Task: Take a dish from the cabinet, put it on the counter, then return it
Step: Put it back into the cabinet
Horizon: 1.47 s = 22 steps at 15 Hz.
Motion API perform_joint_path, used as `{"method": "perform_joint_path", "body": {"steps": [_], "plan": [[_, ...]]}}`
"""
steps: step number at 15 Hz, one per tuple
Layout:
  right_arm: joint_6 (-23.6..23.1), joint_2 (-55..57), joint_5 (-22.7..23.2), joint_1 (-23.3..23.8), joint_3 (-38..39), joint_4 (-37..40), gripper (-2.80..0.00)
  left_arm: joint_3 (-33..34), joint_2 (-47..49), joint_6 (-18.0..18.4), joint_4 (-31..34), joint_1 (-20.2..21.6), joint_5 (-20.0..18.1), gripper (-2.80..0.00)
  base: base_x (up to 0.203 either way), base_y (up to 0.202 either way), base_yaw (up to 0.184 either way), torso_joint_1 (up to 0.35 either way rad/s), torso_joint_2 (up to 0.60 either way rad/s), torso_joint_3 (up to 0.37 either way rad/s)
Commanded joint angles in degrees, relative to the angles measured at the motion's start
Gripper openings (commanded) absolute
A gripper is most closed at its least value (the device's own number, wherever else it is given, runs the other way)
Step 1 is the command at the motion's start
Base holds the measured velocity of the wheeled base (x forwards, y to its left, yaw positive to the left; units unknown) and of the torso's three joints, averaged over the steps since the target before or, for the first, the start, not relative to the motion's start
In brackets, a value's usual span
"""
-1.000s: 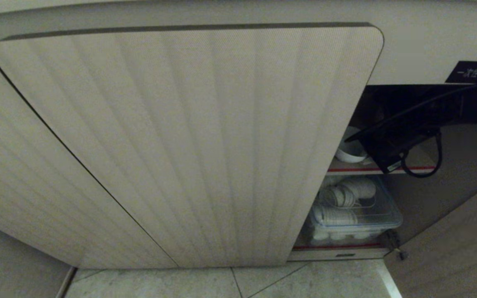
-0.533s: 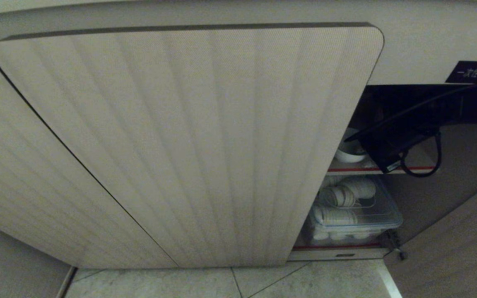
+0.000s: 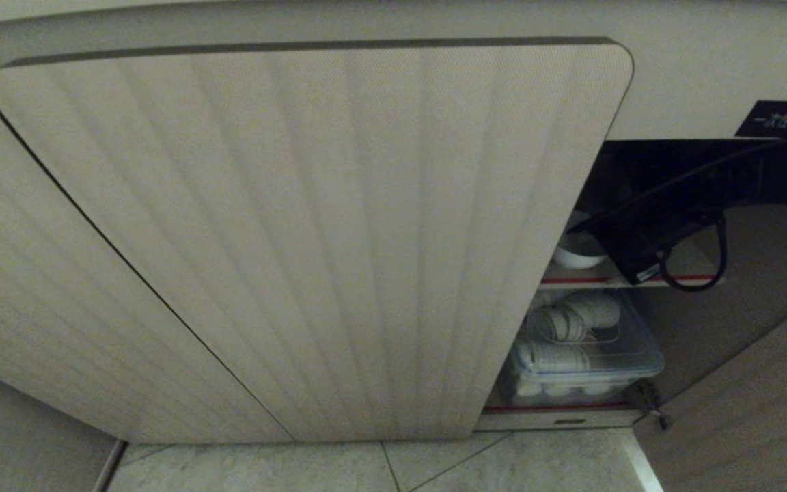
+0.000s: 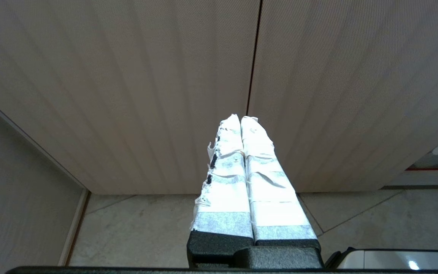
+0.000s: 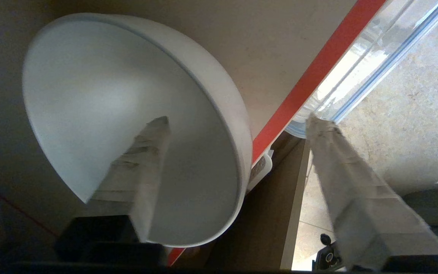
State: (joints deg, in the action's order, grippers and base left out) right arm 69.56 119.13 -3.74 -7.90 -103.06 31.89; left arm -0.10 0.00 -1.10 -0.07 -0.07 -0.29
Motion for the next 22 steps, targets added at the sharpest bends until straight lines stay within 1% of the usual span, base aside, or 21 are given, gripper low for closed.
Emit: {"method": "perform_joint_path", "body": {"steps": [1, 4, 10, 14, 22], "plan": [[0.23, -0.03, -0.12, -0.01, 0.14, 0.19, 0.0, 0.01, 0.0, -0.05, -0.01, -0.01, 0.02, -2.8, 0.0, 0.0, 0.0, 0.0, 0.0, 0.0], [-0.2, -0.03, -1.12, -0.01, 0.24, 0.13, 0.0, 0.01, 0.0, -0.05, -0.01, 0.07, -0.02, -2.8, 0.0, 0.0, 0.0, 0.0, 0.0, 0.0], [-6.07, -0.03, -3.35, -0.15, 0.32, 0.01, 0.0, 0.01, 0.0, -0.05, -0.01, 0.07, 0.03, -2.8, 0.0, 0.0, 0.0, 0.0, 0.0, 0.0], [-8.82, -0.03, -4.33, -0.36, 0.4, -1.47, 0.0, 0.01, 0.0, -0.05, -0.01, -0.01, -0.04, -2.8, 0.0, 0.0, 0.0, 0.0, 0.0, 0.0], [-14.89, -0.07, -8.24, -0.89, 0.55, -3.95, 0.0, 0.01, 0.0, -0.05, -0.01, -0.01, 0.03, -2.8, 0.0, 0.0, 0.0, 0.0, 0.0, 0.0]]}}
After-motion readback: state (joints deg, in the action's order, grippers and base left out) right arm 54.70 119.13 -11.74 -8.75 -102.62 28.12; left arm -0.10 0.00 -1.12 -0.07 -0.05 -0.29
